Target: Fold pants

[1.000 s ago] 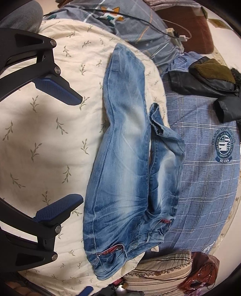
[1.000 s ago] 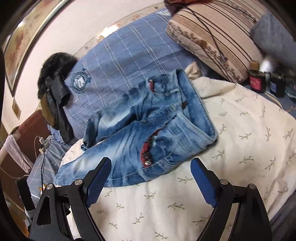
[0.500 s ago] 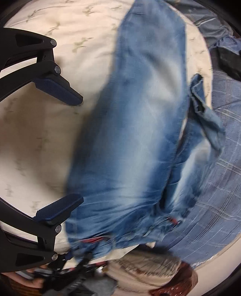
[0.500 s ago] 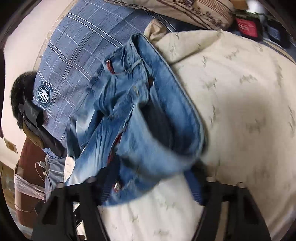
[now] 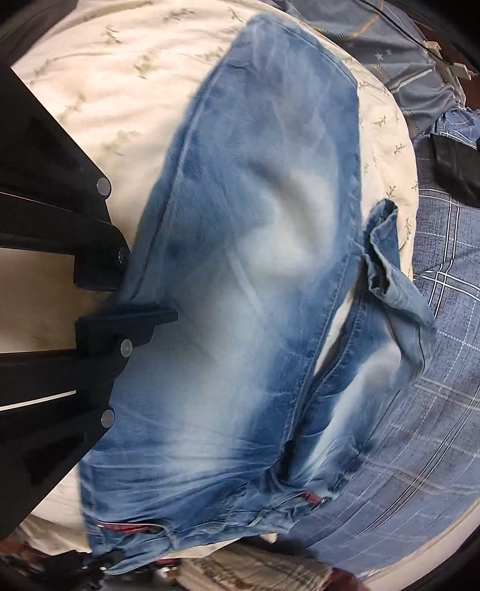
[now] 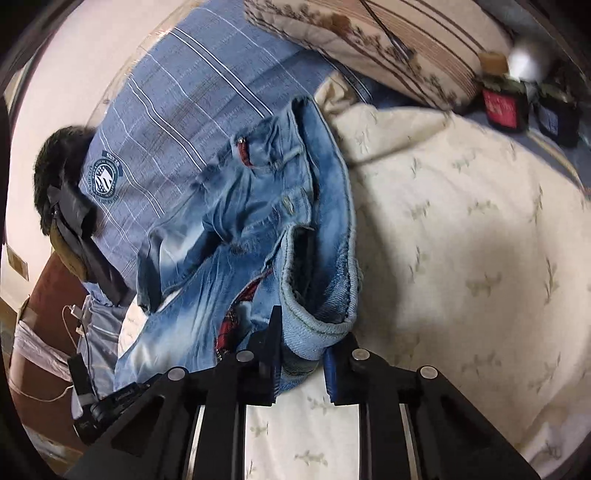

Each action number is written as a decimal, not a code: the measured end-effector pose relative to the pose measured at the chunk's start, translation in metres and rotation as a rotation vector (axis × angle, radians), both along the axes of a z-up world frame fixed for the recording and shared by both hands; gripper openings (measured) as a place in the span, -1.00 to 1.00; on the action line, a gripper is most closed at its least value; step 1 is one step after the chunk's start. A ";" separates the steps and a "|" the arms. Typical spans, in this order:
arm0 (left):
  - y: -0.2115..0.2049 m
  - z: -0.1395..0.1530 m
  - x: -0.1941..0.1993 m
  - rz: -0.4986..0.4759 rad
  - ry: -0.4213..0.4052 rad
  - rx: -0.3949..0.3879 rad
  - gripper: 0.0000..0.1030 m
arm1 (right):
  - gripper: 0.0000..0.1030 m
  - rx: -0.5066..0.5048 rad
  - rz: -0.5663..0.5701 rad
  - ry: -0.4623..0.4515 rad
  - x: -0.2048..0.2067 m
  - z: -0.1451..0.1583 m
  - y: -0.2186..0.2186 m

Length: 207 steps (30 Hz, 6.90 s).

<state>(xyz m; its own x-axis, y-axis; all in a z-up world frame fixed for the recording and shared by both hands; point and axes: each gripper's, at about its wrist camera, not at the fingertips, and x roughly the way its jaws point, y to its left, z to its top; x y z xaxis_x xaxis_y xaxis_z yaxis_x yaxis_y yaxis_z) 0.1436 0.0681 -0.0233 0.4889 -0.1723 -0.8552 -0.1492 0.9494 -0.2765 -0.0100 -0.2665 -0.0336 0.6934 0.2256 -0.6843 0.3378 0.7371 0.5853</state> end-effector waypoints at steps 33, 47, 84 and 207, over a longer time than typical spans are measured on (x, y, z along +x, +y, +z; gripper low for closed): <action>0.185 0.009 -0.069 0.367 0.033 -0.047 0.19 | 0.50 -0.311 0.904 -0.189 0.020 0.007 0.314; 0.172 0.032 -0.096 0.486 -0.063 0.126 -0.76 | -1.00 -0.304 0.924 -0.052 0.019 -0.022 0.340; -0.049 0.025 0.055 -0.172 -0.136 -0.204 0.39 | -0.19 -0.311 -0.068 0.213 0.259 -0.004 -0.067; 0.209 0.037 -0.054 0.213 -0.169 -0.375 0.28 | -0.93 -0.123 0.761 -0.072 0.137 0.034 0.278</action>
